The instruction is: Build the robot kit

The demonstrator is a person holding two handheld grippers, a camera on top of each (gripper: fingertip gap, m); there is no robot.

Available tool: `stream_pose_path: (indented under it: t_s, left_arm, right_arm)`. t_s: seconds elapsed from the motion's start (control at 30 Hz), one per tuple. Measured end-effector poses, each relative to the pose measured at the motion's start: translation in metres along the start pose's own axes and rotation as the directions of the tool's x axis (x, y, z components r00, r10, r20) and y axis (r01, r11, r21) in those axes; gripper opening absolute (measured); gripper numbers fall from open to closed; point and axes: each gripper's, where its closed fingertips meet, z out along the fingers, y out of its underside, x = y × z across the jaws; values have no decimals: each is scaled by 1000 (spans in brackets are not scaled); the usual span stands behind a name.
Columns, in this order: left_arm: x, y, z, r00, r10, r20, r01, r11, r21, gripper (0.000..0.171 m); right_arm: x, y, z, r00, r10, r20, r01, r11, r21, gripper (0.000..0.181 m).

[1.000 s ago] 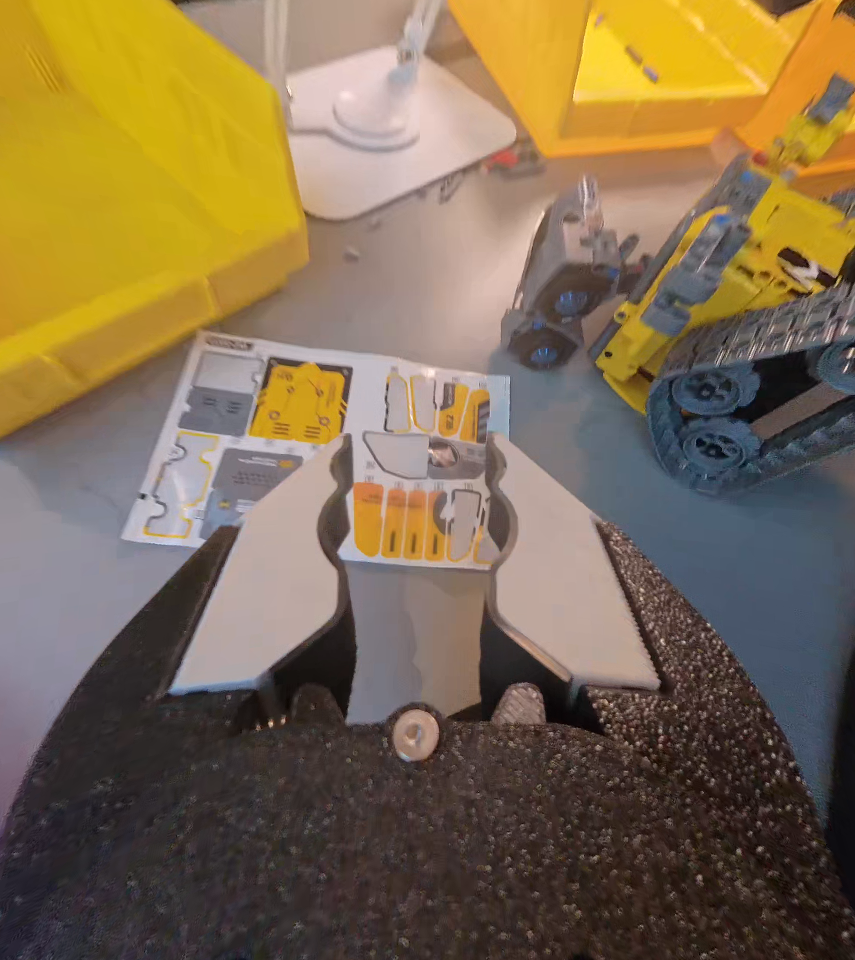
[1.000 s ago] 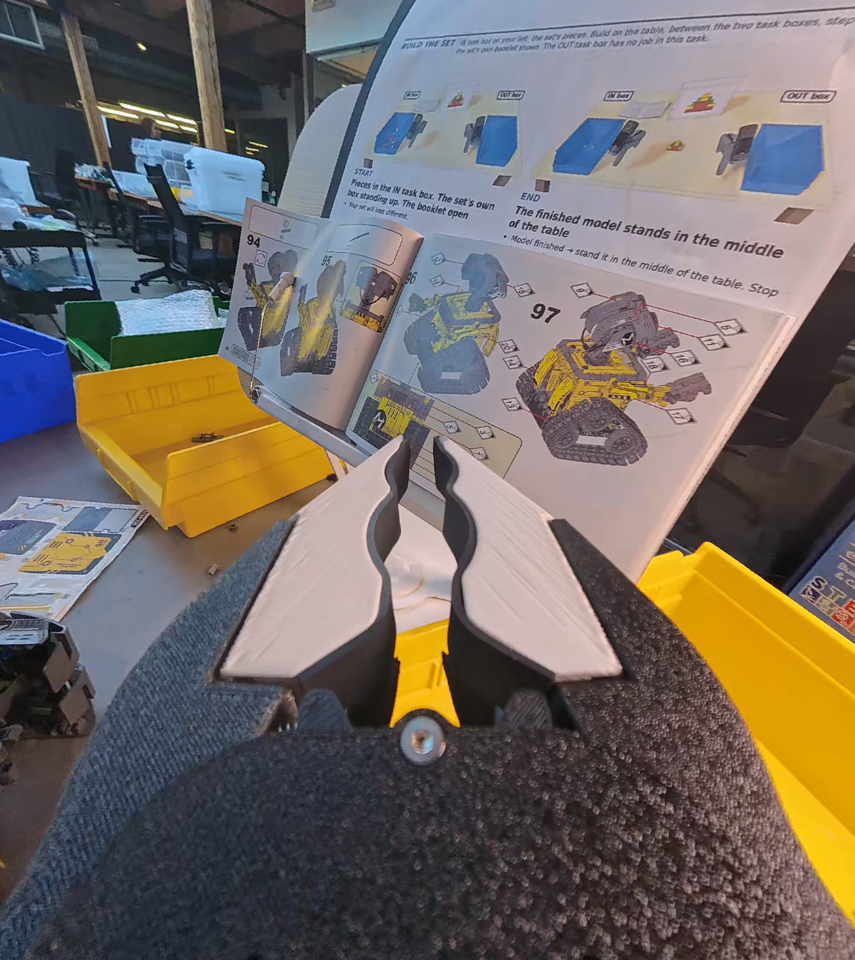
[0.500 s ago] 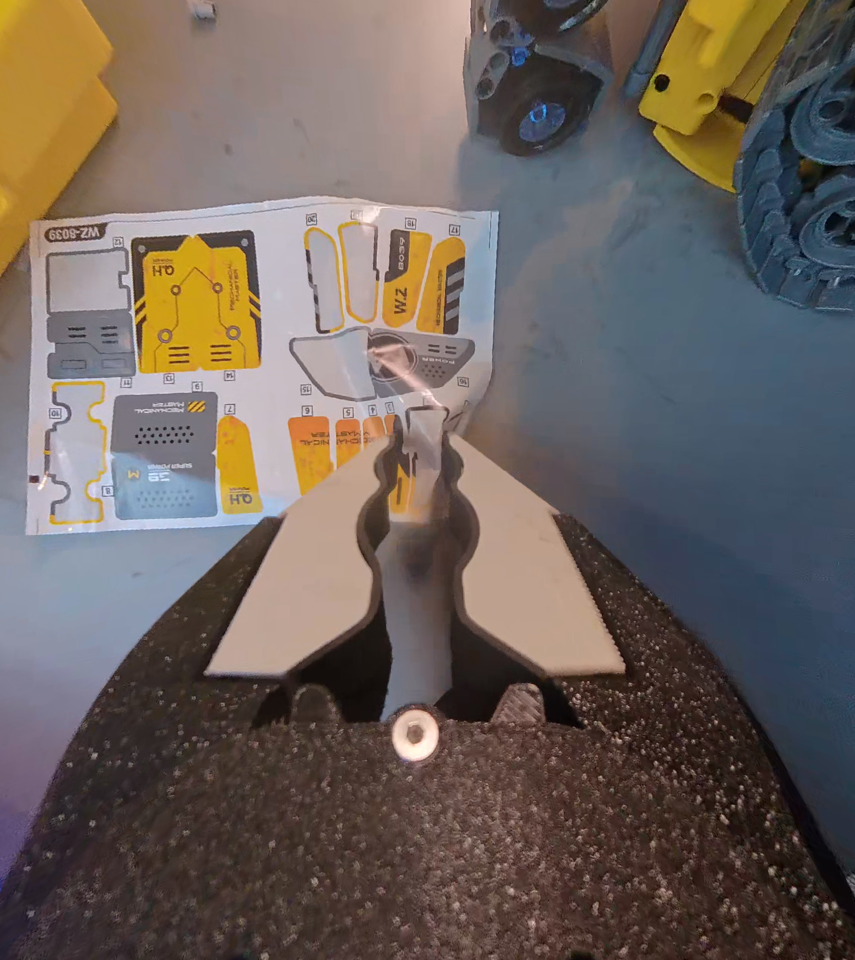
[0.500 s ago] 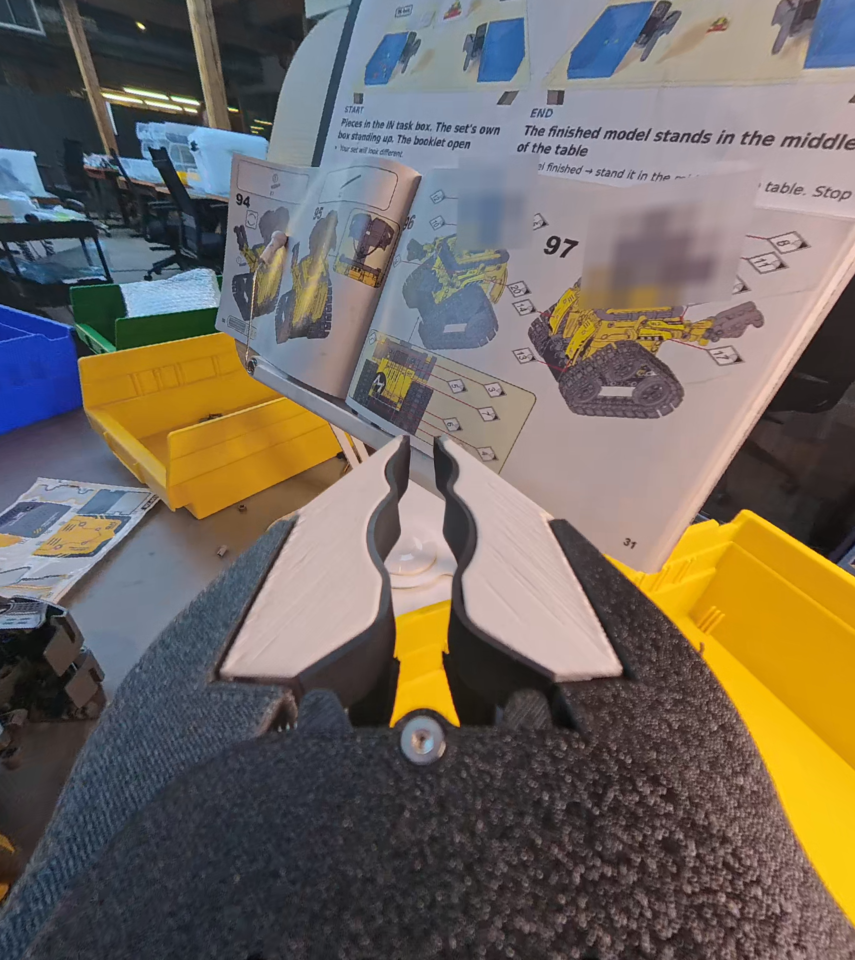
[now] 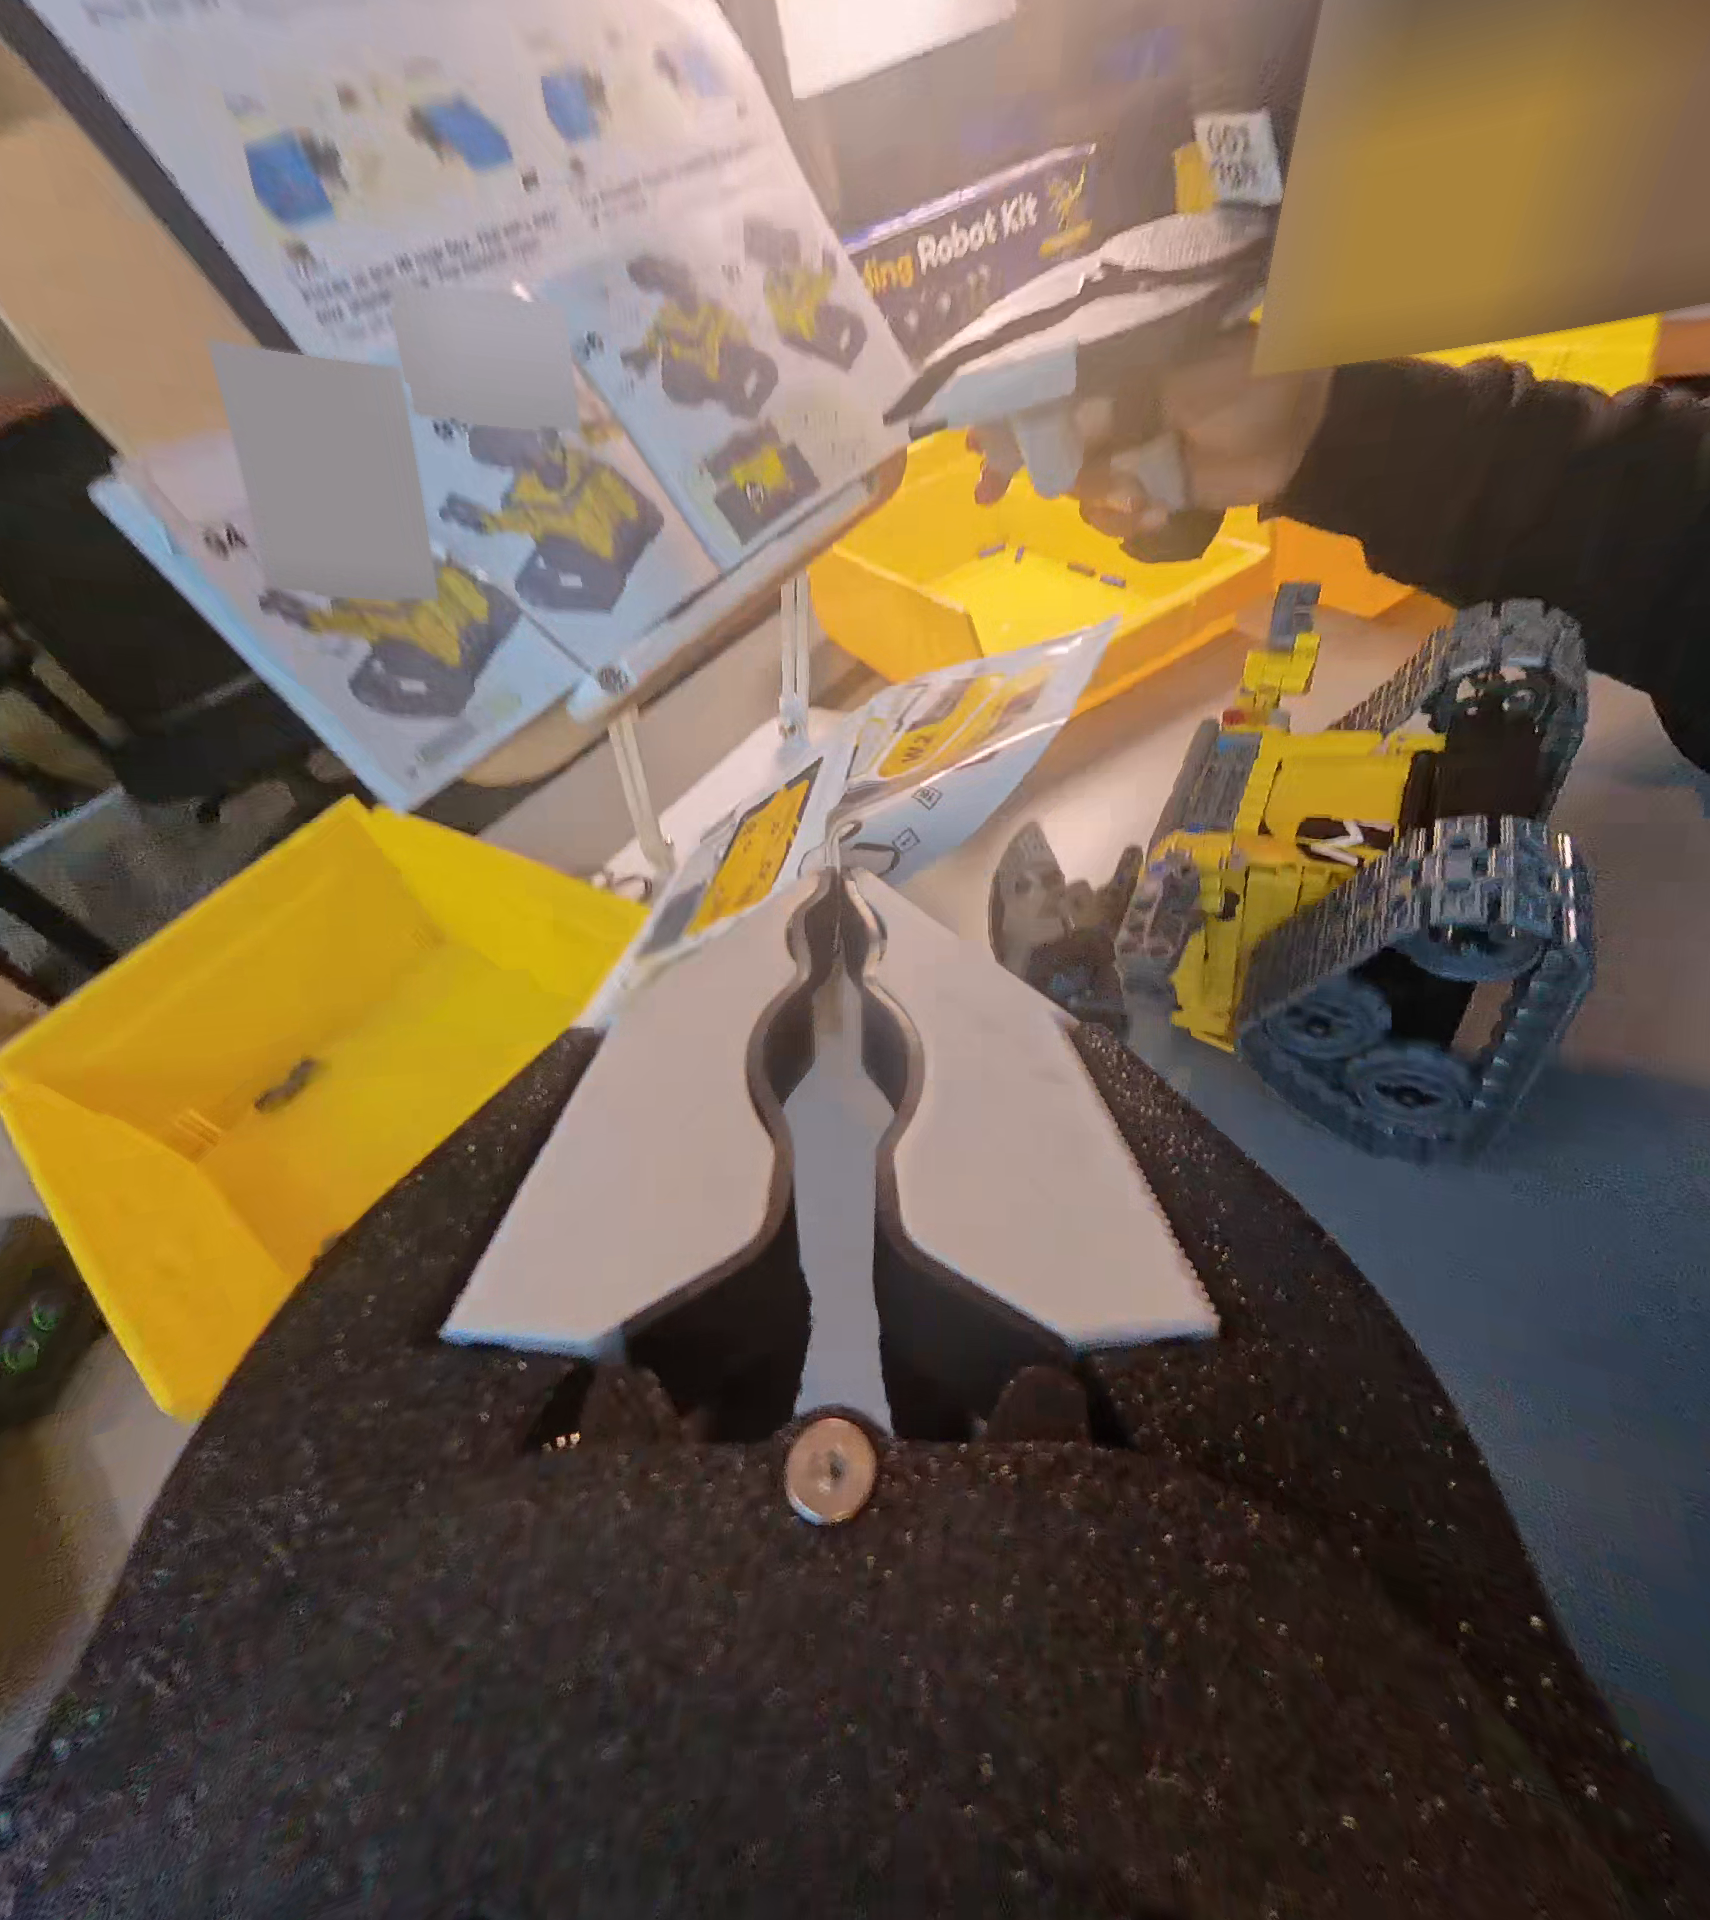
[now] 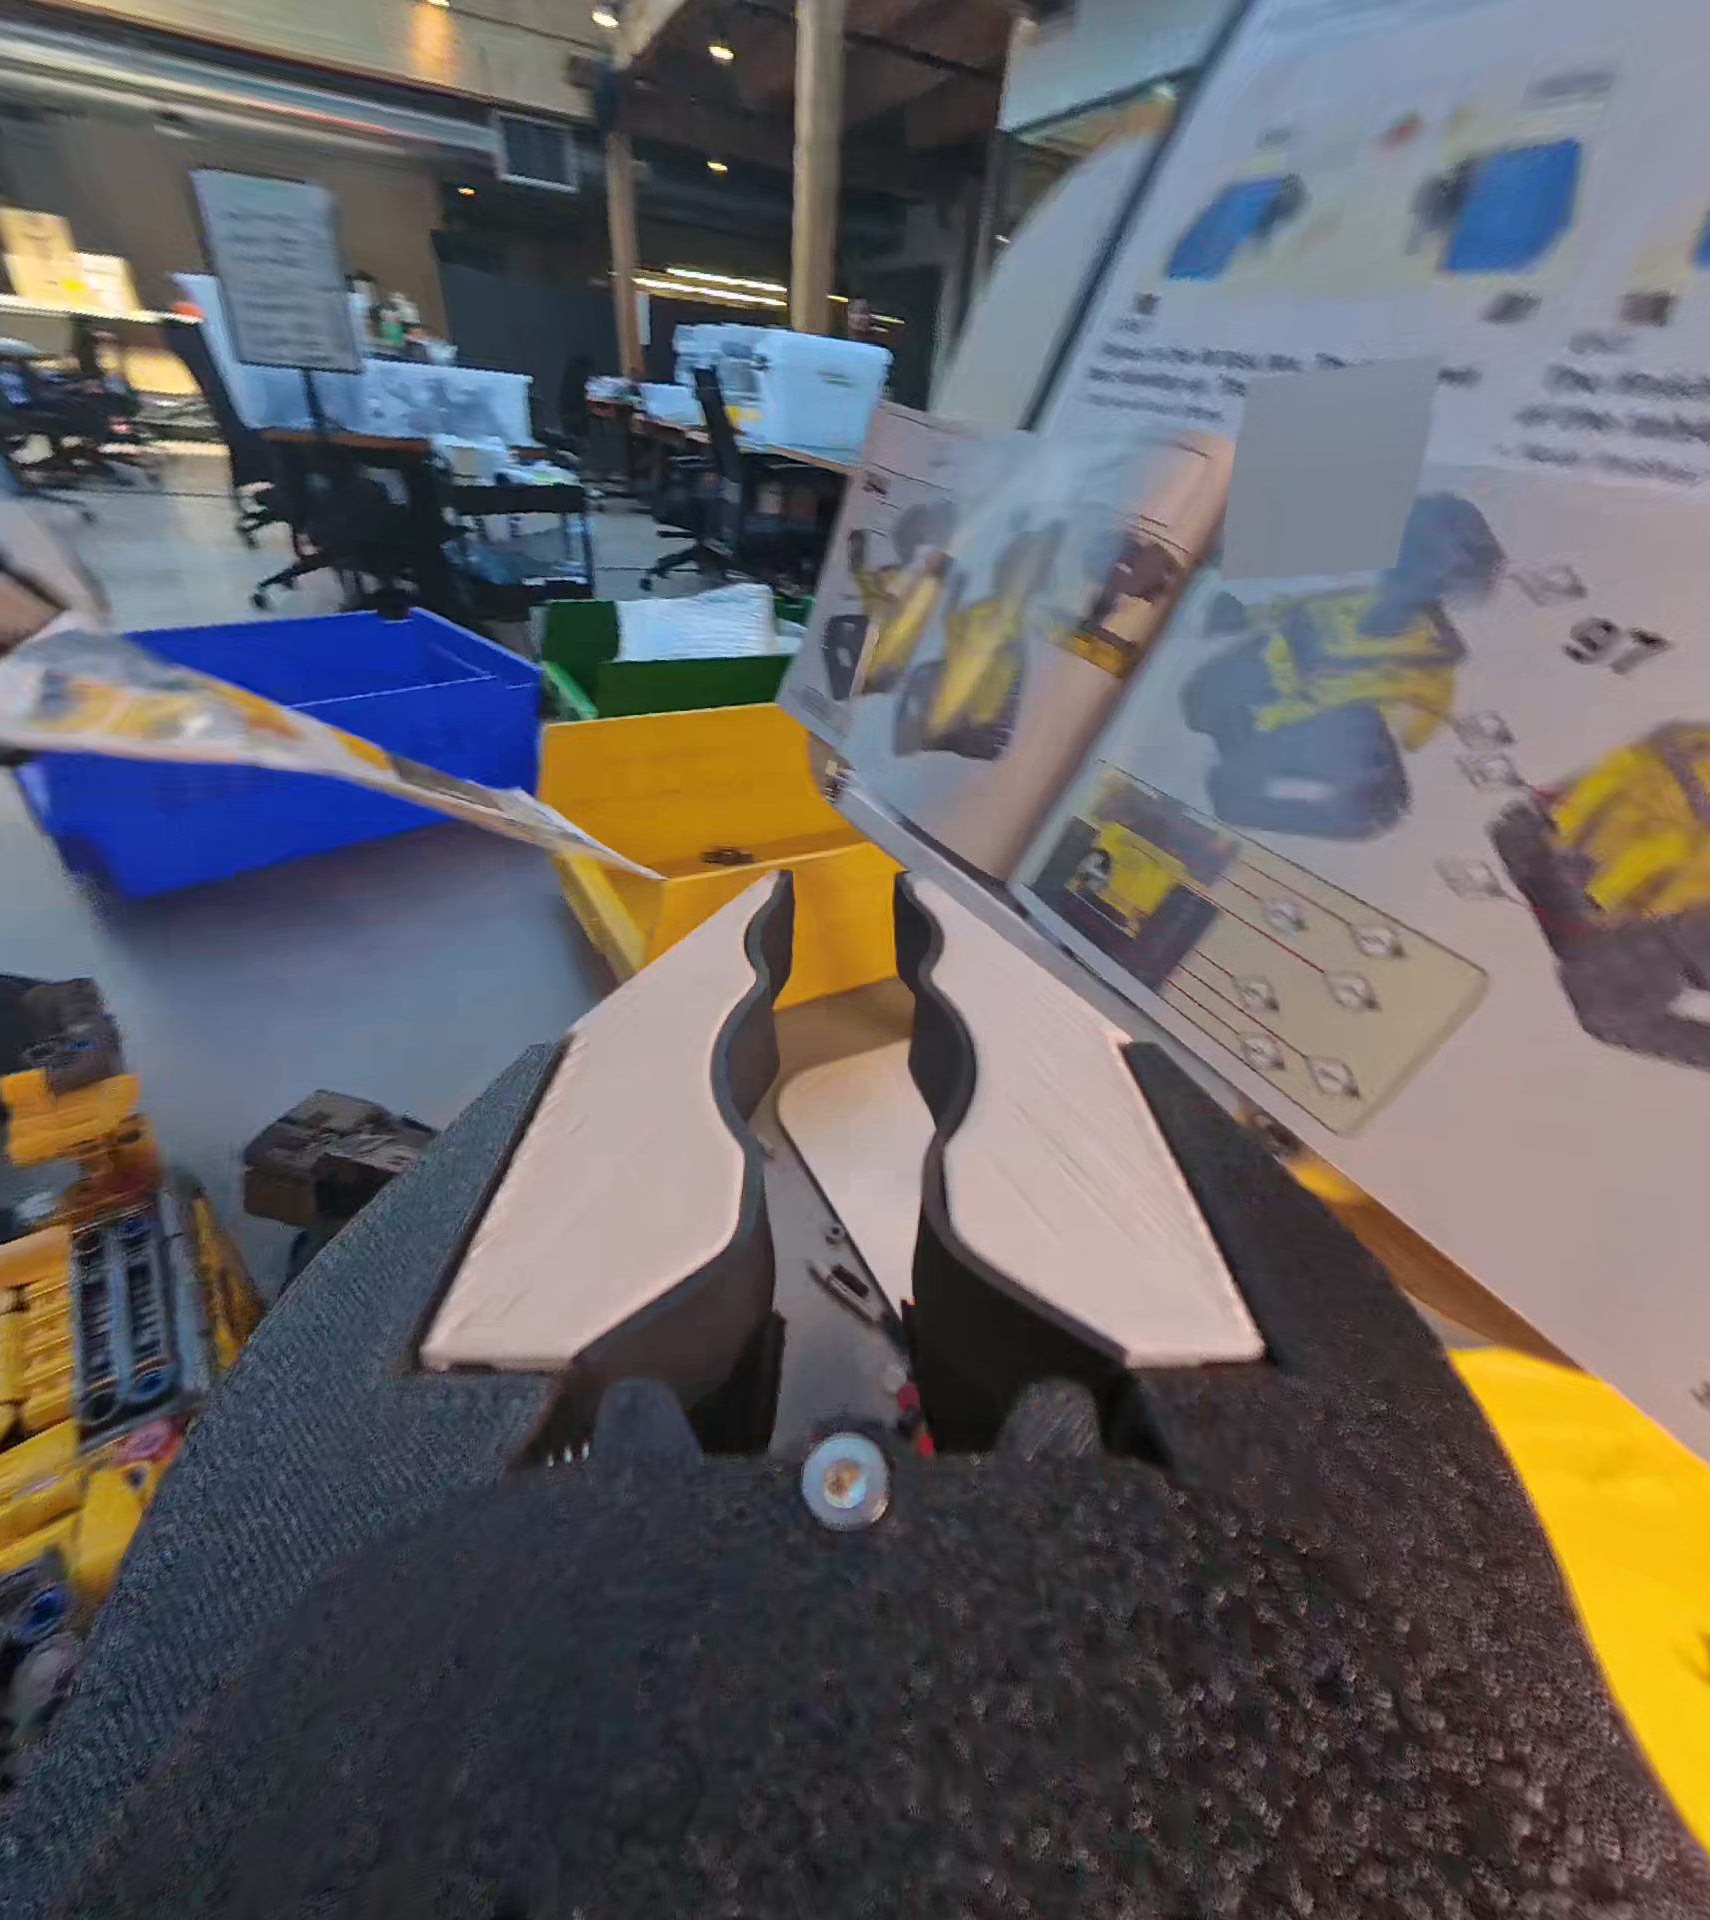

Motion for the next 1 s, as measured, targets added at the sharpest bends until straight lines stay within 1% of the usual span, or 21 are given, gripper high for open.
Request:
stream_pose_path:
  t_s: [0.07, 0.1, 0.13, 0.17, 0.2, 0.23, 0.3, 0.4, 0.47, 0.57, 0.6, 0.67, 0.7, 0.73, 0.8, 0.87, 0.93, 0.97, 1.0]
  left_arm:
    - [-1, -24, 14, 997, 58, -50, -55, 997, 58, 0]
    - [-4, -35, 24, 994, 95, -55, -90, 992, 84, 0]
    - [-7, -46, 34, 989, 136, -52, -129, 986, 110, 0]
    - [-11, -56, 46, 985, 168, -44, -160, 978, 137, 0]
    - [-16, -66, 58, 982, 185, -33, -178, 970, 164, 0]
    - [-19, -76, 69, 980, 196, -24, -188, 963, 191, 0]
    - [-22, -92, 89, 970, 242, 7, -237, 943, 233, 0]
    - [-20, -104, 108, 946, 307, 101, -323, 908, 266, 0]
    - [-11, -100, 116, 917, 373, 140, -397, 883, 249, 0]
    - [-1, -89, 121, 840, 496, 220, -535, 824, 186, 0]
    - [2, -86, 121, 813, 532, 236, -573, 801, 171, 0]
    - [5, -85, 121, 765, 588, 264, -635, 757, 152, 0]
    - [7, -86, 120, 756, 598, 266, -646, 748, 155, 0]
    - [8, -87, 119, 765, 589, 262, -637, 751, 170, 1]
    - [11, -96, 112, 821, 521, 235, -569, 783, 251, 4]
    - [12, -104, 103, 885, 433, 170, -465, 816, 342, 5]
    - [11, -107, 97, 904, 403, 144, -426, 817, 389, 4]
    - [13, -109, 95, 920, 376, 112, -386, 818, 427, 5]
    - [15, -111, 92, 946, 320, 46, -303, 827, 474, 7]
  right_arm:
    - [-32, -14, 2, 989, -106, 102, 104, 994, 26, 21]
    - [-50, -18, 3, 977, -142, 160, 138, 990, 31, 21]
    - [-65, -21, 3, 967, -132, 220, 133, 991, 14, 22]
    - [-76, -23, 4, 958, -89, 271, 95, 995, -9, 30]
    - [-86, -28, 3, 946, -42, 320, 49, 999, -13, 42]
    - [-94, -34, 2, 933, -3, 360, 6, 1000, -5, 50]
    - [-102, -45, 1, 914, 68, 401, -79, 997, 10, 63]
    - [-106, -64, 2, 877, 207, 433, -248, 968, 39, 71]
    - [-105, -73, 5, 858, 278, 433, -335, 941, 59, 72]
    - [-103, -78, 11, 846, 342, 409, -406, 911, 76, 60]
    - [-103, -78, 12, 842, 355, 407, -420, 904, 82, 50]
    - [-98, -77, 15, 842, 380, 382, -446, 889, 99, 17]
    - [-96, -78, 15, 842, 385, 378, -457, 882, 119, 9]
    - [-94, -80, 13, 842, 384, 380, -462, 876, 138, 1]
    - [-95, -88, 7, 847, 341, 408, -444, 875, 191, 0]
    - [-97, -97, -1, 865, 278, 417, -400, 885, 239, 0]
    - [-101, -99, -2, 888, 216, 406, -337, 907, 254, 0]
    - [-104, -101, -4, 897, 179, 403, -307, 911, 277, 0]
    - [-107, -103, -6, 900, 150, 409, -288, 910, 298, 0]
